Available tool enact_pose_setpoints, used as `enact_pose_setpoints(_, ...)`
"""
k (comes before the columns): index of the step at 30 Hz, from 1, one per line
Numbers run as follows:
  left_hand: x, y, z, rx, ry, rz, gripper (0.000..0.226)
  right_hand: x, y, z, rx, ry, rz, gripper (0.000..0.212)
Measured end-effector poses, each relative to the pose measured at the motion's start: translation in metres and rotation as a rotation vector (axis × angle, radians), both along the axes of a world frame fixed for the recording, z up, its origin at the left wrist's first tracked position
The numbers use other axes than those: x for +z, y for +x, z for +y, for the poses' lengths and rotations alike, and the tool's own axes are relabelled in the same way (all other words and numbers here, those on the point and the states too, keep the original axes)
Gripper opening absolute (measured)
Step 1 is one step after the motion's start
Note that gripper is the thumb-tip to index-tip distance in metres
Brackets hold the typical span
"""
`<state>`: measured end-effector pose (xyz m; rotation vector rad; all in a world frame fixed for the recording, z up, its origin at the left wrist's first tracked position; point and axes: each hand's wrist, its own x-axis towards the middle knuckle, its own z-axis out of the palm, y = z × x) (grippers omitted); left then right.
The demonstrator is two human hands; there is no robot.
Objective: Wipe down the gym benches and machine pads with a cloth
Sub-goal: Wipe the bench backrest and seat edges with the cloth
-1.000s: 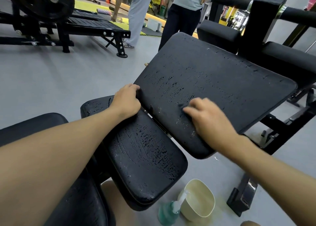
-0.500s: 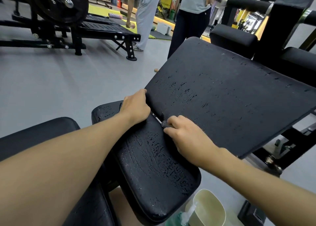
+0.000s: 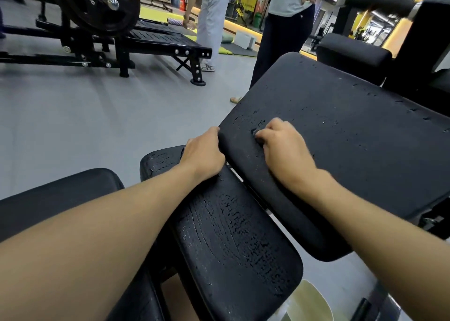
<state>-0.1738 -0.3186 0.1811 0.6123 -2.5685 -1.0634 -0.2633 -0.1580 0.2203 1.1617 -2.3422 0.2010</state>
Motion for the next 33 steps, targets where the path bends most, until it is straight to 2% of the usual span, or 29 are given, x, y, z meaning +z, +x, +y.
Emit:
enact_pose_setpoints(1, 0.001, 0.000, 0.000, -0.001, -0.001, -0.004, 0.060, -0.008, 0.009, -0.006, 0.043, 0.021, -0.017, 0.026)
enact_pose_setpoints(4, 0.003, -0.002, -0.001, 0.010, -0.016, -0.024, 0.061, -0.034, 0.039, -0.015, 0.301, 0.285, -0.080, 0.024)
enact_pose_setpoints(5, 0.003, -0.002, 0.000, 0.009, -0.014, -0.028, 0.062, -0.027, 0.031, -0.016, 0.315, 0.319, -0.071, 0.026)
enact_pose_setpoints(8, 0.001, 0.000, -0.001, -0.003, -0.005, -0.017, 0.063, 0.003, -0.020, -0.021, 0.081, 0.160, 0.038, 0.030)
enact_pose_setpoints(10, 0.000, -0.001, -0.002, -0.002, -0.001, -0.012, 0.063, 0.000, -0.022, -0.028, -0.017, 0.050, 0.043, 0.027)
enact_pose_setpoints(14, -0.003, -0.006, -0.003, 0.004, -0.038, -0.030, 0.075, -0.029, 0.015, -0.043, 0.290, 0.293, -0.056, 0.024)
enact_pose_setpoints(15, -0.003, -0.006, -0.003, 0.002, -0.041, -0.031, 0.077, -0.020, 0.008, -0.044, 0.269, 0.304, -0.072, 0.026)
enact_pose_setpoints(18, -0.005, -0.006, -0.003, 0.003, -0.045, -0.017, 0.072, 0.008, -0.033, -0.048, 0.047, 0.109, 0.001, 0.032)
enact_pose_setpoints(20, -0.005, -0.006, -0.004, 0.010, -0.061, -0.015, 0.070, 0.007, -0.031, -0.052, 0.049, 0.059, -0.023, 0.026)
enact_pose_setpoints(21, -0.005, -0.007, -0.004, 0.013, -0.071, -0.016, 0.071, 0.002, -0.022, -0.055, 0.128, 0.088, -0.060, 0.026)
enact_pose_setpoints(23, -0.006, -0.009, -0.003, 0.015, -0.091, -0.021, 0.073, -0.007, -0.004, -0.053, 0.244, 0.244, -0.109, 0.040)
enact_pose_setpoints(27, -0.005, -0.010, -0.003, 0.009, -0.104, -0.012, 0.073, 0.000, -0.018, -0.045, 0.277, 0.401, -0.084, 0.052)
enact_pose_setpoints(33, -0.007, -0.011, -0.004, 0.022, -0.115, -0.009, 0.075, 0.000, -0.026, -0.053, 0.350, 0.493, 0.112, 0.043)
